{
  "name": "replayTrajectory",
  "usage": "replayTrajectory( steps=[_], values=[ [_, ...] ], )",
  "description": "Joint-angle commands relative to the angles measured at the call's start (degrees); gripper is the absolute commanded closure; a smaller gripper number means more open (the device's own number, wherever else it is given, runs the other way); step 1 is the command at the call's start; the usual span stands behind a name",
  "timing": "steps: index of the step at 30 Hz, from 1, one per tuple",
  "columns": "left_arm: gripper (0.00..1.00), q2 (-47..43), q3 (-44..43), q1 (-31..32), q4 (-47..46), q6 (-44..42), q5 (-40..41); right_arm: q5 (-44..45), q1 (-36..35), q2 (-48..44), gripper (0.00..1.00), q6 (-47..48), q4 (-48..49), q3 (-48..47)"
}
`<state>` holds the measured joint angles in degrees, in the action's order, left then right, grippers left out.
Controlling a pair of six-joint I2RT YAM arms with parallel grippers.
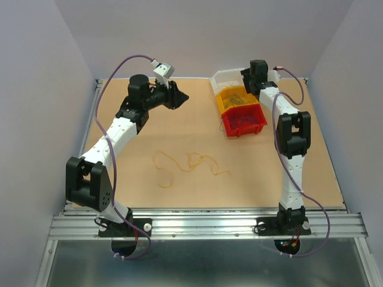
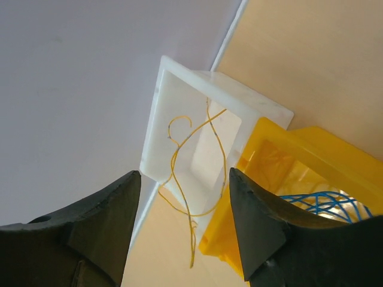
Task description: Untangle the cables
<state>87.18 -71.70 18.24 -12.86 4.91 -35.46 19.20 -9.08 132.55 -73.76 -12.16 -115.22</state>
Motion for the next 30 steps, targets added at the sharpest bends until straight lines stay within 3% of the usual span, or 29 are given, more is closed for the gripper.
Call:
replayTrajectory(
  steps=[1,4,10,18,25,30],
  values=[
    [0.57,-2.01,-0.46,-0.13,-1.46,-0.86,-0.22,0.57,-1.11,-5.28,0.34,12.73,0.30,2.45],
    [0.57,-2.01,-0.54,-0.13,-1.46,-1.04,-0.04,2.50,-2.96,-6.34,0.34,23.72,0.38,3.24],
    [0.57,-1.75,-0.72,-0.13,-1.46,-1.04,-0.05,0.05,-4.63,-7.66,0.41,33.75,1.35,5.80],
    [0.57,-1.66,-0.81,-0.22,-1.38,-1.21,0.13,-1.80,-5.86,-4.85,0.46,32.98,2.23,3.69],
    [0.57,-1.57,-0.98,-0.13,-1.38,-1.30,0.22,-3.02,-5.95,-1.60,0.64,29.82,3.28,-0.26],
    [0.57,-1.48,-0.98,-0.13,-1.38,-1.30,0.13,-4.43,-5.95,0.34,0.64,28.41,3.55,-2.99]
  ],
)
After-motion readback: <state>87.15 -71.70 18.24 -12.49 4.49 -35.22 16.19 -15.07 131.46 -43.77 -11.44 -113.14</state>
